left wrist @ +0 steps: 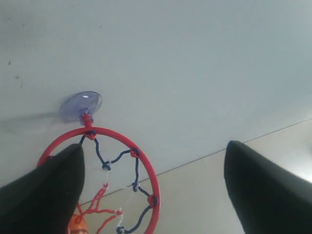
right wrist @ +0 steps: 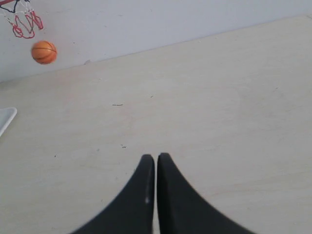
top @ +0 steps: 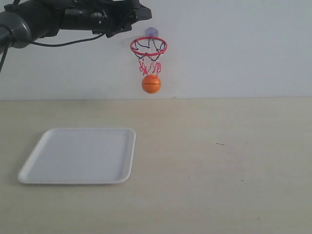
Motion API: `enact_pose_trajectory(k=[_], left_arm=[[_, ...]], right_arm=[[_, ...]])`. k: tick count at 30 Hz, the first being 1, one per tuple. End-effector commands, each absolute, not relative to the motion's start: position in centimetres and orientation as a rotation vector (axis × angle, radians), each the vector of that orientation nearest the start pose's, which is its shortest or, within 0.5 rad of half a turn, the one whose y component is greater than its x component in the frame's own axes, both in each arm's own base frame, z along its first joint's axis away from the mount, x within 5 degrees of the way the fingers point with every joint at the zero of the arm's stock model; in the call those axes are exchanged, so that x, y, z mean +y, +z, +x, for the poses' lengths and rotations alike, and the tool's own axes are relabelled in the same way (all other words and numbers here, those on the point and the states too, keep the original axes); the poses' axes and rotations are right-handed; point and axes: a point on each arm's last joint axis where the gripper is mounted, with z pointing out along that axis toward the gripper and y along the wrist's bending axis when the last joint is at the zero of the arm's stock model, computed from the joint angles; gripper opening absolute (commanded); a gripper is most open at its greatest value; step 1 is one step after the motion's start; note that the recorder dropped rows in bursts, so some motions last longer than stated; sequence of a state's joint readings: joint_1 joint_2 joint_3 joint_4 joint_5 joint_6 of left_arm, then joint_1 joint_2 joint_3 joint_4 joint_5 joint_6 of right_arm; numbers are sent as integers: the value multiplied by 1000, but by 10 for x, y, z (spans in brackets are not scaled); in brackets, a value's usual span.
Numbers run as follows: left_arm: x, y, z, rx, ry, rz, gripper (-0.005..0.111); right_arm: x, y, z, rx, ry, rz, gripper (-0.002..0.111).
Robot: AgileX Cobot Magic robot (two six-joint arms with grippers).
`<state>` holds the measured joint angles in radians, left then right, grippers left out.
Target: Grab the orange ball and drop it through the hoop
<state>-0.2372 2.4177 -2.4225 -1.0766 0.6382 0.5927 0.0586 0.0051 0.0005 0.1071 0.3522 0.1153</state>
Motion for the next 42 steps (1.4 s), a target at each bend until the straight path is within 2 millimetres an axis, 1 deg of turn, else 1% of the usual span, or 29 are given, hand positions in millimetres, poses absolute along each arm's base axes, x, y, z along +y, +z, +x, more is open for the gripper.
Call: enact_pose_trajectory(k=[1, 3, 5, 6, 7, 8, 9, 10, 11, 12, 13, 14, 15, 16, 17, 19, 20, 21, 23, 26, 27, 30, 33, 36, 37, 39, 40, 42], left_arm=[[-178, 310, 529, 1880, -902, 334, 73], [-173, 311, 526, 1914, -866, 396, 70], [-162, 311, 520, 1982, -838, 493, 58], [-149, 313, 517, 2023, -848, 528, 44], [-142, 313, 517, 2047, -870, 520, 35], [-129, 313, 515, 2091, -957, 480, 17], [-120, 312, 513, 2120, -1016, 461, 10], [-110, 310, 509, 2164, -1067, 484, 4], [-103, 308, 506, 2195, -1088, 509, 4], [-93, 310, 508, 2184, -1104, 473, 4], [-86, 314, 507, 2213, -1173, 352, 4], [-84, 317, 504, 2223, -1182, 326, 4], [-88, 326, 496, 2210, -1170, 367, 4], [-91, 331, 490, 2204, -1161, 396, 4], [-98, 338, 480, 2210, -1142, 443, 4], [-104, 349, 462, 2224, -1127, 479, 4], [-106, 348, 455, 2238, -1133, 483, 4], [-108, 353, 442, 2248, -1136, 498, 4], [-107, 351, 425, 2272, -1139, 518, 4], [-104, 335, 395, 2339, -1147, 506, 4], [-102, 333, 386, 2340, -1129, 483, 4], [-96, 312, 357, 2376, -1085, 342, 4], [-90, 283, 318, 2389, -1068, 229, 4], [-86, 264, 279, 2334, -1065, 179, 4], [-86, 257, 261, 2308, -1089, 159, 4], [-85, 252, 237, 2266, -1131, 137, 4], [-85, 246, 222, 2245, -1158, 143, 4], [-85, 243, 202, 2207, -1166, 197, 4]], right_arm=[[6, 182, 53, 1826, 211, 118, 1], [6, 182, 53, 1826, 211, 118, 1], [6, 182, 53, 1826, 211, 118, 1], [6, 182, 53, 1826, 211, 118, 1], [6, 182, 53, 1826, 211, 118, 1], [6, 182, 53, 1826, 211, 118, 1], [6, 182, 53, 1826, 211, 118, 1], [6, 182, 53, 1826, 211, 118, 1], [6, 182, 53, 1826, 211, 118, 1], [6, 182, 53, 1826, 211, 118, 1], [6, 182, 53, 1826, 211, 118, 1], [6, 182, 53, 1826, 211, 118, 1], [6, 182, 53, 1826, 211, 118, 1], [6, 182, 53, 1826, 211, 118, 1], [6, 182, 53, 1826, 211, 118, 1], [6, 182, 53, 1826, 211, 118, 1], [6, 182, 53, 1826, 211, 118, 1], [6, 182, 53, 1826, 211, 118, 1], [6, 182, 53, 1826, 211, 118, 1], [6, 182, 53, 1826, 211, 118, 1], [6, 182, 53, 1826, 211, 118, 1], [6, 182, 53, 1826, 211, 118, 1], [6, 182, 53, 1826, 211, 118, 1], [6, 182, 53, 1831, 210, 118, 1], [6, 182, 53, 1833, 210, 118, 1], [6, 182, 53, 1831, 210, 118, 1], [6, 182, 53, 1831, 210, 118, 1], [6, 182, 53, 1831, 210, 118, 1]])
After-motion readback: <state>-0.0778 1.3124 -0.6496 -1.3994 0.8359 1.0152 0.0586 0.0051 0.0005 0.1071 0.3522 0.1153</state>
